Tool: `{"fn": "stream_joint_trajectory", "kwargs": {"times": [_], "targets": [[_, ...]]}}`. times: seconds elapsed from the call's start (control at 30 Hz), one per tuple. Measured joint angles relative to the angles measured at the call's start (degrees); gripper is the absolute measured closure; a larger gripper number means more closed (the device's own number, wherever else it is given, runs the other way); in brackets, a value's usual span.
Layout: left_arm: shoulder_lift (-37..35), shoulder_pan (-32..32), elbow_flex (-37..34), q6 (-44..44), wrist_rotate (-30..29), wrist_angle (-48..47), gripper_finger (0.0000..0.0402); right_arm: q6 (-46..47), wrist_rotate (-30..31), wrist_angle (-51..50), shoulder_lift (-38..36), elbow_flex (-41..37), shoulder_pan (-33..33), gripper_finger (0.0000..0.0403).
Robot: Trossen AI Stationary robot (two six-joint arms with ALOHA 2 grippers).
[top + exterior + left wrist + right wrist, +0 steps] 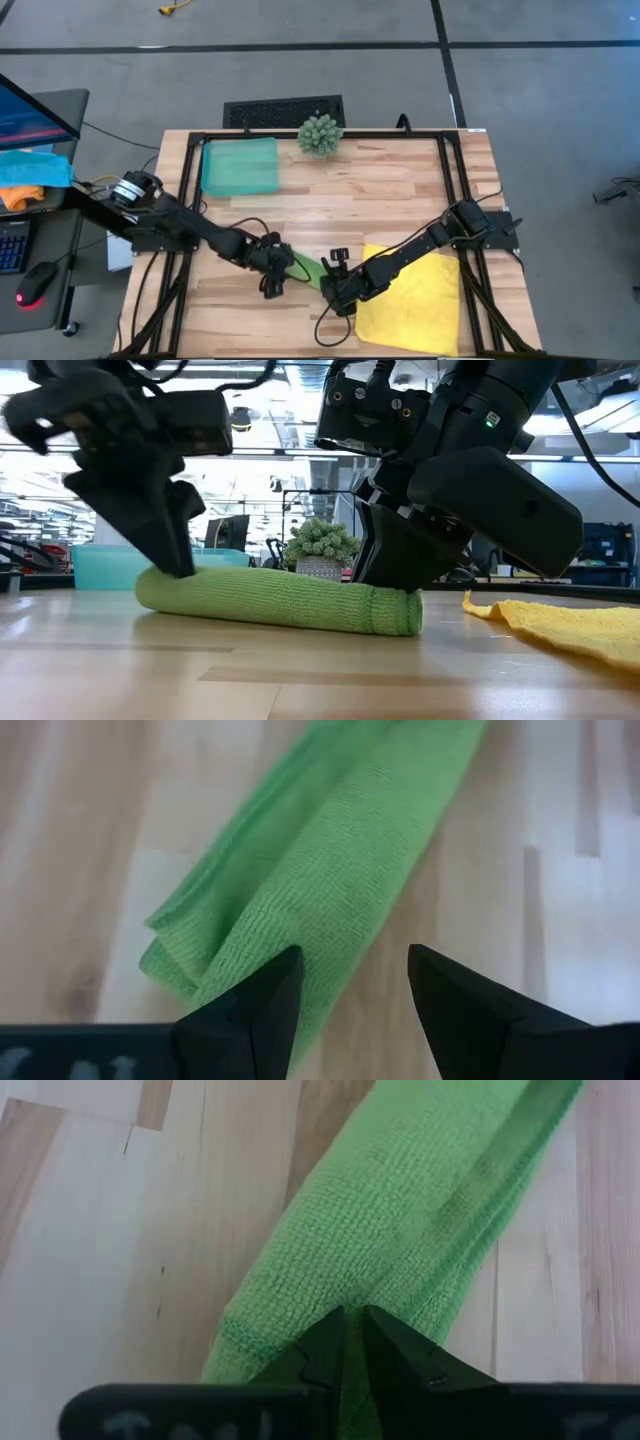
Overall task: Roll microfiber towels into tight, uniform cylinder then place into a basket
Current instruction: Roll the green towel
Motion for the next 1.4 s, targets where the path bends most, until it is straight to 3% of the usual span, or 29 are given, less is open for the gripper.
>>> {"fn": "stream_joint_trajectory", "kwargs": {"times": [0.5,1.4], "targets": [[5.4,2.2,0.3,-15.5,-1.4,0.6,0.0222,1.1,0.1,0.1,0.0,0.0,0.3,0.0334],[6.3,1.5,0.1,-23.7,-0.5,0.5,0.0272,3.1,1.6,-8.0,-1.2,0.3,0.3,0.0334]]}}
